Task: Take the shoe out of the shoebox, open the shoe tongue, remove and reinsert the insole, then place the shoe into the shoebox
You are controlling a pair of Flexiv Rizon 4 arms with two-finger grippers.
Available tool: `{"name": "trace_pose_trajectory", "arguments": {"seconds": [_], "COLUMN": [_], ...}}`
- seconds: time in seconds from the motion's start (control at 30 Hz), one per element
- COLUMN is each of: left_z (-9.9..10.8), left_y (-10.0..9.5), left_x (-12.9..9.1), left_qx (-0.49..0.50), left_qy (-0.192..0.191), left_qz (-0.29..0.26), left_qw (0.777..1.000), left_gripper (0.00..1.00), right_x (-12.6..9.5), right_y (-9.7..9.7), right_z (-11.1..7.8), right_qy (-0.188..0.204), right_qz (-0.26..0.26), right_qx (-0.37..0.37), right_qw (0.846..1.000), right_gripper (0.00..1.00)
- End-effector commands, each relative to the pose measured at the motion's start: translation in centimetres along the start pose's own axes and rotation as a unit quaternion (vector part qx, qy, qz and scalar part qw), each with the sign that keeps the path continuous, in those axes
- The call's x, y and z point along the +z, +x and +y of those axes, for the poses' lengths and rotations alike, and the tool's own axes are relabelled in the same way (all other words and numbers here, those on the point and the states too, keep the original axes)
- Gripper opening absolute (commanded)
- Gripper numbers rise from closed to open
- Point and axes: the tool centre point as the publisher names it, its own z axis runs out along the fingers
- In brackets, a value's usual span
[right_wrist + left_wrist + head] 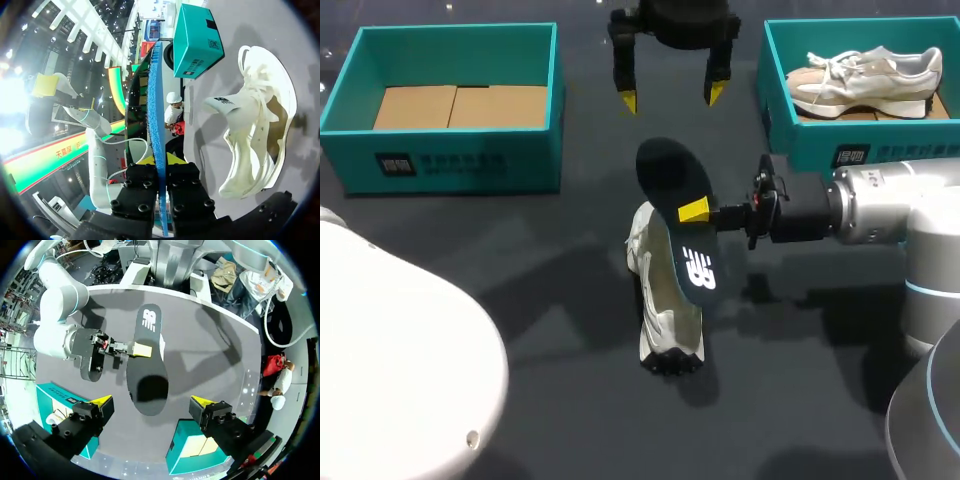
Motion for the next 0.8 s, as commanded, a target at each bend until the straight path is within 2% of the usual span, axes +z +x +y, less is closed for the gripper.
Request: {"name": "trace_pose_trajectory", "arguments": {"seconds": [0.03, 0.13, 0.23, 0.3, 0.4, 0.57, 0.8], "left_z": [0.4, 0.3, -0.1, -0.2, -0.6, -1.2, -2.2], "left_y": [-0.2, -0.2, 0.7, 1.7, 3.4, 6.0, 7.2], "left_x": [0.1, 0.0, -0.5, -0.7, -0.6, -0.8, -0.8], "left_qx": [-0.005, -0.004, 0.013, 0.022, 0.016, 0.012, -0.009], "left_qy": [0.007, 0.01, 0.017, 0.041, 0.035, 0.051, 0.037], "left_qz": [-0.002, -0.028, -0.103, -0.162, -0.225, -0.316, -0.401], "left_qw": [1.0, 1.0, 0.994, 0.986, 0.974, 0.947, 0.915], "left_gripper": [1.0, 1.0, 1.0, 1.0, 1.0, 1.0, 1.0], "right_x": [0.1, 0.1, 0.1, 0.1, 0.1, 0.1, 0.1], "right_y": [0.0, 0.0, 0.0, 0.0, 0.0, 0.0, 0.0], "right_z": [-0.1, -0.1, -0.1, -0.1, -0.1, -0.1, -0.1], "right_qy": [-0.001, -0.001, -0.001, -0.001, -0.001, -0.001, -0.001], "right_qz": [-0.001, -0.001, -0.001, -0.001, -0.001, -0.001, -0.001], "right_qx": [0.0, 0.0, 0.0, 0.0, 0.0, 0.0, 0.0], "right_qw": [1.0, 1.0, 1.0, 1.0, 1.0, 1.0, 1.0], "right_gripper": [0.0, 0.0, 0.0, 0.0, 0.0, 0.0, 0.0]}}
